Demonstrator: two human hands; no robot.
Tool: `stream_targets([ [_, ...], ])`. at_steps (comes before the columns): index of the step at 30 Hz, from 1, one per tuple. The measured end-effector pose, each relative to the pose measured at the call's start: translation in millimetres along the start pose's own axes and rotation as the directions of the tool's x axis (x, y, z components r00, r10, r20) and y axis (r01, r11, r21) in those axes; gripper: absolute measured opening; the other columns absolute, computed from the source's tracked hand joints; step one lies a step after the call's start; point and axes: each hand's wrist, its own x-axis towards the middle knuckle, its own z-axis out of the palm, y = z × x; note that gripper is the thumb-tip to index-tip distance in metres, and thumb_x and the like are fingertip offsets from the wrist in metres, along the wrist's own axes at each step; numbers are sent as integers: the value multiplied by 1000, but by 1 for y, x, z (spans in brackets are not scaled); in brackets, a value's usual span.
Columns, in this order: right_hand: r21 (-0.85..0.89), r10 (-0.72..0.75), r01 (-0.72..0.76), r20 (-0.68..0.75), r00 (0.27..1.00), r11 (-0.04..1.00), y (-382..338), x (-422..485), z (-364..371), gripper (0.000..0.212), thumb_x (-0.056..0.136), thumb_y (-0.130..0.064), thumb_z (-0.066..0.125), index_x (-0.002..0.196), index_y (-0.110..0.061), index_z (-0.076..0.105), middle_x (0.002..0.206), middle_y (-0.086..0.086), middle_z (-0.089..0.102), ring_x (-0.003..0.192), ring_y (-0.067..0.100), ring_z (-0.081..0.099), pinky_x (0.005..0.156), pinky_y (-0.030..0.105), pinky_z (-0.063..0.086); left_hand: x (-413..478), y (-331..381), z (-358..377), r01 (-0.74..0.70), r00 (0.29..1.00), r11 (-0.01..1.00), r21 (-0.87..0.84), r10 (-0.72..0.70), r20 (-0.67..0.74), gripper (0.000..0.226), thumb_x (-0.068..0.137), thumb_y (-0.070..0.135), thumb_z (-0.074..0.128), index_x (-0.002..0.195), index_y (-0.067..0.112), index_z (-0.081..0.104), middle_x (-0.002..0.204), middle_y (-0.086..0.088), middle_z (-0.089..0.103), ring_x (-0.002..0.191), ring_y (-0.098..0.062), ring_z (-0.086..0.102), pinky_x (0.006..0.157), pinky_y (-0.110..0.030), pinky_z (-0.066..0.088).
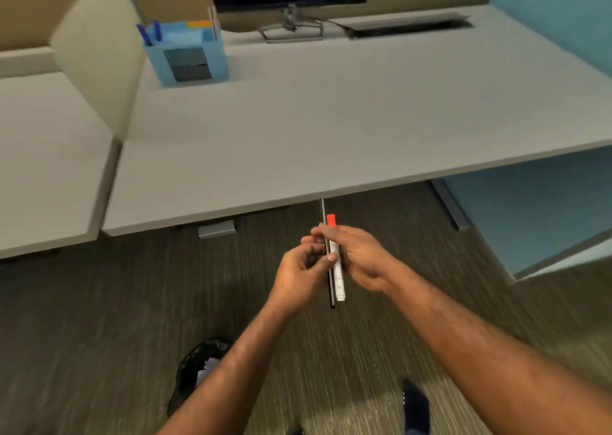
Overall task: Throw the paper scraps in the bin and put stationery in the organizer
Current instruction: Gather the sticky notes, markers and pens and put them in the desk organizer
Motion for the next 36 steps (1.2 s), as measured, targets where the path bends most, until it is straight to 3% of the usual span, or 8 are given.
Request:
stream_targets([
  [7, -120, -67, 73, 58, 996, 990, -56, 9, 85, 26, 93, -18, 59, 113, -3, 61, 107, 16, 72, 94, 27, 70, 84, 41, 57, -11, 66, -62, -42, 998, 998, 40, 44, -50, 17, 93, 19, 61, 109, 16, 68, 101, -2, 74, 96, -15, 71, 90, -38, 56],
  [13, -160, -80, 89, 59, 995, 983, -97, 45, 120, 20, 93, -12, 58, 109, 0, 61, 93, 15, 72, 78, 25, 70, 70, 38, 61, 19, 103, -93, -82, 992, 996, 20, 84, -94, 17, 94, 17, 58, 109, 16, 66, 98, 1, 73, 88, -8, 72, 71, -18, 56],
  [16, -164, -75, 85, 63, 995, 983, -111, 76, 124, 15, 93, -12, 58, 105, -2, 62, 93, 15, 71, 81, 27, 69, 83, 46, 59, 45, 113, -104, -77, 985, 994, 71, 87, -147, 18, 94, 18, 58, 111, 14, 66, 96, 2, 73, 86, -7, 72, 71, -18, 57],
  [19, -181, -78, 90, 75, 994, 979, -127, 108, 125, 12, 94, -13, 58, 96, -4, 65, 95, 17, 72, 91, 32, 70, 92, 48, 54, 74, 118, -115, -36, 980, 988, 148, 64, -190, 21, 94, 24, 60, 108, 11, 68, 98, -6, 74, 87, -14, 73, 75, -27, 60],
  [24, -189, -78, 100, 121, 990, 977, -165, 155, 125, 14, 94, -15, 57, 96, -5, 67, 97, 18, 73, 98, 34, 70, 93, 43, 54, 111, 130, -139, 60, 955, 983, 174, -5, -298, 24, 94, 27, 59, 109, 10, 67, 95, -7, 74, 84, -16, 73, 77, -32, 61],
  [30, -190, -42, 69, 142, 989, 979, -194, 209, 135, 15, 95, -14, 57, 105, -3, 62, 99, 17, 72, 98, 34, 70, 95, 46, 53, 139, 139, -166, 74, 911, 989, 131, -14, -412, 25, 94, 31, 59, 112, 15, 66, 100, -3, 73, 91, -15, 71, 82, -33, 60],
  [36, -223, -37, 70, 148, 988, 972, -204, 239, 157, 15, 96, -13, 56, 106, -4, 62, 99, 17, 73, 98, 34, 70, 96, 47, 52, 156, 137, -195, 76, 909, 988, 133, -14, -418, 16, 93, 27, 60, 107, 19, 65, 100, -4, 73, 89, -15, 71, 80, -32, 59],
])
